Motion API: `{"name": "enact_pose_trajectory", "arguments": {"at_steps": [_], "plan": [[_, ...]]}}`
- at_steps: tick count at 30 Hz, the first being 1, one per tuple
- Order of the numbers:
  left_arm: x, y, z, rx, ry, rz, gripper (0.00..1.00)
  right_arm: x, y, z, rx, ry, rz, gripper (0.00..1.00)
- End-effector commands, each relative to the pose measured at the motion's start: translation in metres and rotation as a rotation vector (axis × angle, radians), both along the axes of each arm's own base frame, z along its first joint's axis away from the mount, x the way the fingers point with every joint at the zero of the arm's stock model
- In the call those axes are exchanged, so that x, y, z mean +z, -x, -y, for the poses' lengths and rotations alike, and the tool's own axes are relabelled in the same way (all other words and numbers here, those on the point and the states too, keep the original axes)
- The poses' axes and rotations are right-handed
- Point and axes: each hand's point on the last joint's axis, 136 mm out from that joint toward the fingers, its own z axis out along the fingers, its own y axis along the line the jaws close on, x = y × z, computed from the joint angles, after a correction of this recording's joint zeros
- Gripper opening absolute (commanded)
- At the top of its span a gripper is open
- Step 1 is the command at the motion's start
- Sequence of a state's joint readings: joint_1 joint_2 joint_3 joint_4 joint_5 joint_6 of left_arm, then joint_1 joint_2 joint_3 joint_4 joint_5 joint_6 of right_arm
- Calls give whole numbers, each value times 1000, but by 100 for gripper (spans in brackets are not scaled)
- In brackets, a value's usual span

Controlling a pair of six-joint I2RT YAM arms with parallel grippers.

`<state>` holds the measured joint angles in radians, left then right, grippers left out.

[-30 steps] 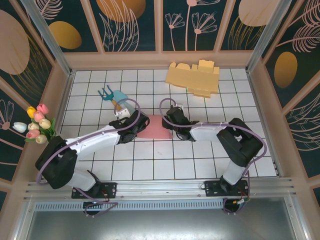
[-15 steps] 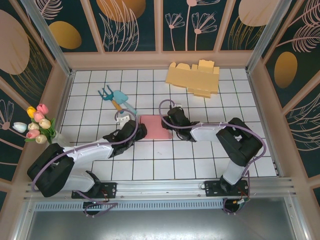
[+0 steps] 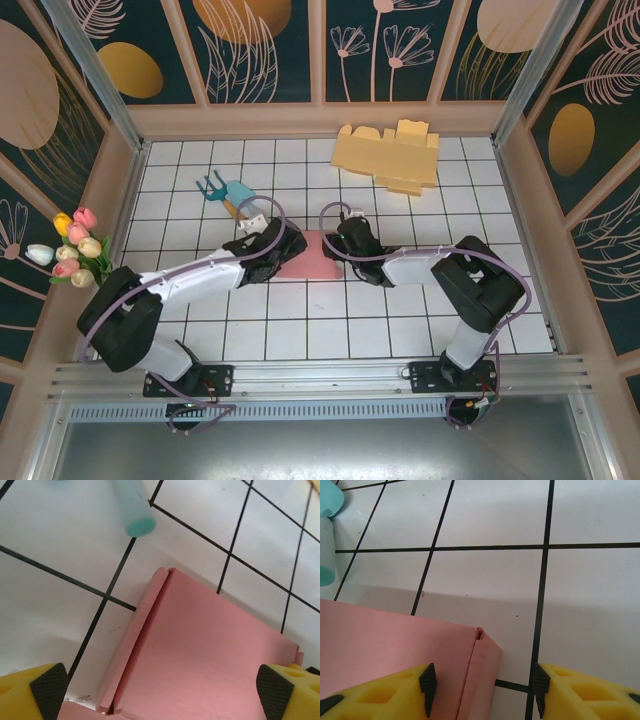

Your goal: Fold the paper box

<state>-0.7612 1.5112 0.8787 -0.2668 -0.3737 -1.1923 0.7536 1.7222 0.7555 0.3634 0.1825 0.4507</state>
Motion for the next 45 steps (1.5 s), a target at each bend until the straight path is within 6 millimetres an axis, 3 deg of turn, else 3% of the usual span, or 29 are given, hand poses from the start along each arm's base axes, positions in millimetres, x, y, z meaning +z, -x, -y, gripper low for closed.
{"name": "enact_pose_trajectory", "arguments": {"at_steps": [1, 7, 15, 29, 40, 45], "plan": [[-17, 16, -7, 39, -48, -132, 98, -27, 20, 9, 36, 53, -83, 57], [-35, 15, 10, -5, -33, -190, 99, -29, 22, 8, 42, 43, -88, 57], [-33, 6, 36, -55, 26, -216, 99, -32, 24, 9, 49, 39, -92, 57], [-41, 30, 28, 54, 54, -360, 99, -35, 26, 9, 42, 10, -97, 57], [-6, 44, -3, 223, 50, -342, 99, -40, 29, 12, 36, 7, -104, 57], [-7, 52, 12, 215, 138, -345, 99, -37, 31, 10, 42, -15, -107, 57]]}}
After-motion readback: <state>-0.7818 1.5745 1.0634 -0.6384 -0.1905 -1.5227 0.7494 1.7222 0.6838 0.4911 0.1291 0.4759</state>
